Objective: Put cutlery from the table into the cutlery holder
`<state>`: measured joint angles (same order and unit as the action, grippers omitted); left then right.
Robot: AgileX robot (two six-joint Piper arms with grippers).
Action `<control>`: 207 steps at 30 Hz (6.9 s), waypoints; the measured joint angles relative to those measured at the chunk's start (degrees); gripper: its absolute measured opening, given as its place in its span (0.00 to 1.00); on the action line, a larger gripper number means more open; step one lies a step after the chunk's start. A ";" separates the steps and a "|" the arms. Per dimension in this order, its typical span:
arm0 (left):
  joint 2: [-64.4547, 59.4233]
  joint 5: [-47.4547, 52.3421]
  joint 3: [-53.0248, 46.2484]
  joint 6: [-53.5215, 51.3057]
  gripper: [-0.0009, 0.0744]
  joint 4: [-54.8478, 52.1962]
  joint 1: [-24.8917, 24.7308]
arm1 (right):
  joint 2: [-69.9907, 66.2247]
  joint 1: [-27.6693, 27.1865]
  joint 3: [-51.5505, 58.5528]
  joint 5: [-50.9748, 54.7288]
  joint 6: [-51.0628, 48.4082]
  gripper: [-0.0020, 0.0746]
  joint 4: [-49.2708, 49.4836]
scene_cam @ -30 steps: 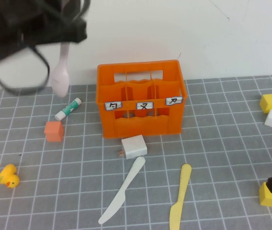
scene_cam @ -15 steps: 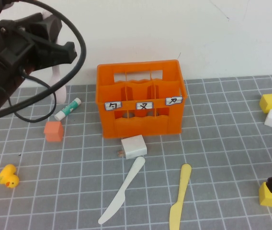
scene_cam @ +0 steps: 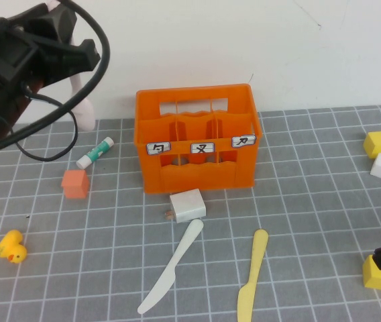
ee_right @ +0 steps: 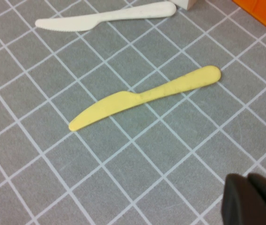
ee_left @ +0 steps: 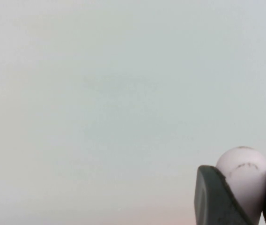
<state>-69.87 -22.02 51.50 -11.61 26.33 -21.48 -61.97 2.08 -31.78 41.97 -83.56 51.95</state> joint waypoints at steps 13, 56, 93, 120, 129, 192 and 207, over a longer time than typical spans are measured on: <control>0.00 0.00 0.00 3.62 0.26 -3.77 0.00 | 0.00 0.00 0.00 0.00 -0.10 0.02 0.09; -7.94 -44.36 0.00 77.68 0.26 -79.45 0.00 | 0.00 0.00 0.00 0.10 -0.12 0.02 0.09; -20.54 -15.28 0.00 127.00 0.26 -126.12 0.00 | 0.00 0.00 0.00 1.63 -1.06 0.02 0.71; -26.20 -8.62 2.80 123.55 0.52 -126.87 -2.92 | 0.00 0.00 0.00 1.06 -1.40 0.02 0.92; -23.10 7.69 6.82 100.41 0.11 -126.83 -5.97 | 0.00 0.00 0.00 0.25 -1.40 0.02 0.92; -44.70 56.15 21.54 9.58 0.32 -25.95 -13.83 | 0.00 0.00 0.00 1.44 -1.40 0.02 2.95; -43.88 57.91 21.93 14.93 0.21 -28.94 -14.40 | 0.00 0.00 0.00 1.44 -1.40 0.02 3.07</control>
<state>-113.76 35.89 73.43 3.31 -2.61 -35.88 -61.97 2.08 -31.78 43.41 -84.96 55.02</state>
